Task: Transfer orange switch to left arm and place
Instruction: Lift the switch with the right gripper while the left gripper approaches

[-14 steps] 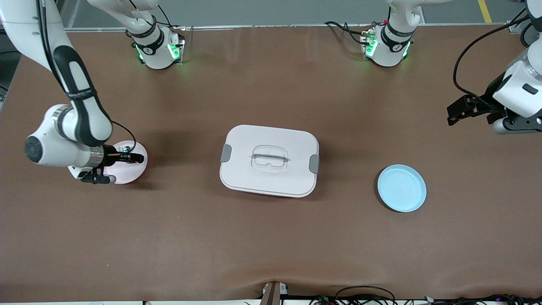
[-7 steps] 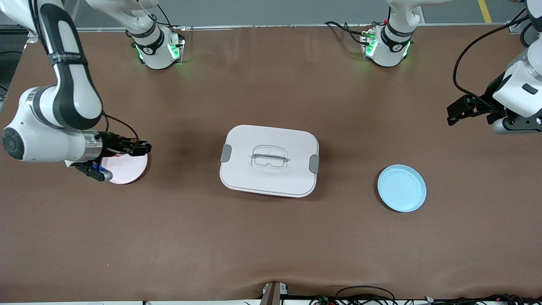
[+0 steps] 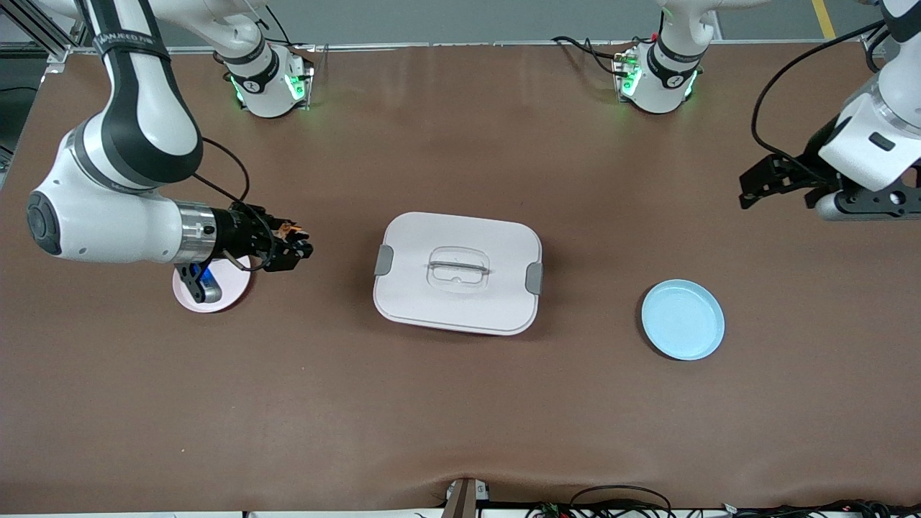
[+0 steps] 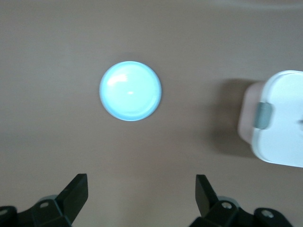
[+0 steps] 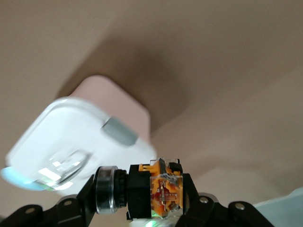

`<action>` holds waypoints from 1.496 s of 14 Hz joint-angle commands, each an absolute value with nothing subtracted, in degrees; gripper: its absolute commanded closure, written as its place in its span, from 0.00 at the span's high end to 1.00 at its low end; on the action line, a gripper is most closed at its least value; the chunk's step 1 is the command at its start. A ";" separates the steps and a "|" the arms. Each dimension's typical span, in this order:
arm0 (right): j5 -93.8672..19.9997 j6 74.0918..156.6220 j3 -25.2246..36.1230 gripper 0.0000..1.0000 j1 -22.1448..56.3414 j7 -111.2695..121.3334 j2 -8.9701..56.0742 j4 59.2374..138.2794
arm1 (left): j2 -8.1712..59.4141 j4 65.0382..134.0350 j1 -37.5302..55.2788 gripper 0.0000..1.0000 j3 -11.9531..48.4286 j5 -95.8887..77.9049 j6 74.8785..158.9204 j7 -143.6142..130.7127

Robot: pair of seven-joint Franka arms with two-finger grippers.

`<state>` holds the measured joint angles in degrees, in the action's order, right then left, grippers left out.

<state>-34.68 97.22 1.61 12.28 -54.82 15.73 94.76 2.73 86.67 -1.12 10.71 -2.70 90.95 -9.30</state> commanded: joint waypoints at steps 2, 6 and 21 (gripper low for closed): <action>-41.65 98.16 2.20 0.00 15.20 -68.08 16.43 89.92 | 1.67 87.19 -1.32 1.00 14.58 -5.88 94.56 -10.28; -46.21 104.05 2.20 0.00 18.89 -77.41 16.52 88.77 | 1.93 87.19 -0.97 1.00 16.08 -14.84 99.04 -10.37; -52.03 113.90 2.29 0.00 26.63 -89.56 17.23 87.80 | 11.06 87.19 9.04 1.00 23.55 -24.26 125.93 -28.20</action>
<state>-50.70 113.11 1.65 25.24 -87.69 16.66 89.16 9.68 87.50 7.49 23.55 -23.55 122.62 -24.90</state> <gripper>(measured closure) 0.273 0.000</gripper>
